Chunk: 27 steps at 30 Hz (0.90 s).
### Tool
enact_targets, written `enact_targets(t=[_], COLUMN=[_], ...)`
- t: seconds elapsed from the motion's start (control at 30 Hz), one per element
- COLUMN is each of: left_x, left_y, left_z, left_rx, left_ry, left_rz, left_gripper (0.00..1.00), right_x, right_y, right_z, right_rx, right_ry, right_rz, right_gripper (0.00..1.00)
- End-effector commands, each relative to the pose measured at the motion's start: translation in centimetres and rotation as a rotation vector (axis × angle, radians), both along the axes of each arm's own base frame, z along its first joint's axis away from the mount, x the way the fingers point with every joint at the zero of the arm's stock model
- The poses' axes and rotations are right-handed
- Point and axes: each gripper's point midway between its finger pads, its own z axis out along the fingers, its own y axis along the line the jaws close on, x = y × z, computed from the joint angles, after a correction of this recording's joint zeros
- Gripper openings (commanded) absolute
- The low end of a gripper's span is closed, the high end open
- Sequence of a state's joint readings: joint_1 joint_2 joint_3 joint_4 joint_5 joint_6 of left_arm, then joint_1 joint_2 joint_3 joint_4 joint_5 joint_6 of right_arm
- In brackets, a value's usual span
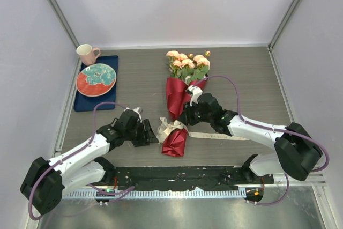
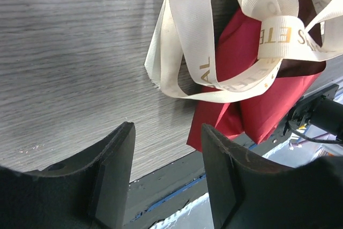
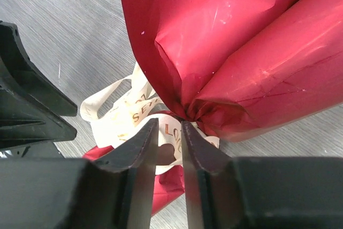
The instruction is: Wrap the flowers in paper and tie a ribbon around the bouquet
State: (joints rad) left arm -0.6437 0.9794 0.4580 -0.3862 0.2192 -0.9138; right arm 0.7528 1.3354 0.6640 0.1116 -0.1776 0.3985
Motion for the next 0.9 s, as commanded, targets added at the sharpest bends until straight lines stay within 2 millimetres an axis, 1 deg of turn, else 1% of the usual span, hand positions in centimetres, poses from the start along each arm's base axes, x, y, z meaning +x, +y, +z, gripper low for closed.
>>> enact_targets(t=[0.0,0.07,0.2,0.3,0.37,0.4,0.47,0.5,0.57,0.6,0.67,0.7,0.77,0.8,0.87], left_x=[0.6,0.5,0.0,-0.4,-0.5,-0.6,-0.6,-0.6,-0.6,-0.5,-0.5,-0.5,0.0,0.2,1.0], left_y=[-0.9,-1.2,-1.1,-0.8,-0.6,-0.5,-0.4,-0.4,-0.6,-0.7,-0.8,-0.8,-0.9,-0.9,-1.2], left_z=[1.5,1.8,1.2,0.7,0.8,0.7,0.8,0.9,0.8,0.7,0.2,0.0,-0.2,-0.7,-0.6], left_rx=[-0.083,-0.105,-0.104,-0.086,-0.081,-0.077,-0.076,-0.078,-0.078,-0.075,-0.06,-0.048,-0.033,-0.014,-0.021], left_ry=[-0.057,-0.062,-0.035,-0.01,-0.017,-0.017,-0.028,-0.031,-0.025,-0.025,-0.009,-0.007,-0.014,-0.011,-0.044], left_rz=[0.007,-0.002,-0.005,-0.005,-0.003,-0.003,-0.006,-0.01,-0.019,-0.026,-0.042,-0.052,-0.06,-0.058,-0.061], left_gripper=[0.57,0.56,0.56,0.57,0.57,0.57,0.58,0.58,0.59,0.62,0.63,0.63,0.63,0.63,0.63], right_x=[0.2,-0.3,-0.6,-0.9,-0.9,-0.9,-0.5,-0.3,0.5,0.9,1.5,2.0,2.2,2.3,2.2], right_y=[0.8,1.2,1.6,1.9,1.7,1.6,1.4,1.4,1.2,1.3,1.1,0.9,0.8,0.9,1.0], right_z=[1.7,1.3,0.6,0.6,0.4,0.3,0.6,1.0,2.1,3.0,4.2,4.9,5.1,5.5,5.6], right_rx=[0.03,0.034,0.033,0.044,0.036,0.029,0.027,0.033,0.043,0.058,0.067,0.068,0.072,0.079,0.09], right_ry=[-0.044,-0.028,-0.011,-0.003,-0.003,-0.004,-0.018,-0.027,-0.053,-0.065,-0.077,-0.089,-0.07,-0.07,-0.061], right_rz=[0.03,0.068,0.092,0.112,0.107,0.103,0.083,0.071,0.024,0.009,-0.033,-0.064,-0.092,-0.097,-0.099], right_gripper=[0.32,0.33,0.34,0.34,0.31,0.27,0.21,0.14,0.08,0.03,0.0,0.0,0.0,0.0,0.0])
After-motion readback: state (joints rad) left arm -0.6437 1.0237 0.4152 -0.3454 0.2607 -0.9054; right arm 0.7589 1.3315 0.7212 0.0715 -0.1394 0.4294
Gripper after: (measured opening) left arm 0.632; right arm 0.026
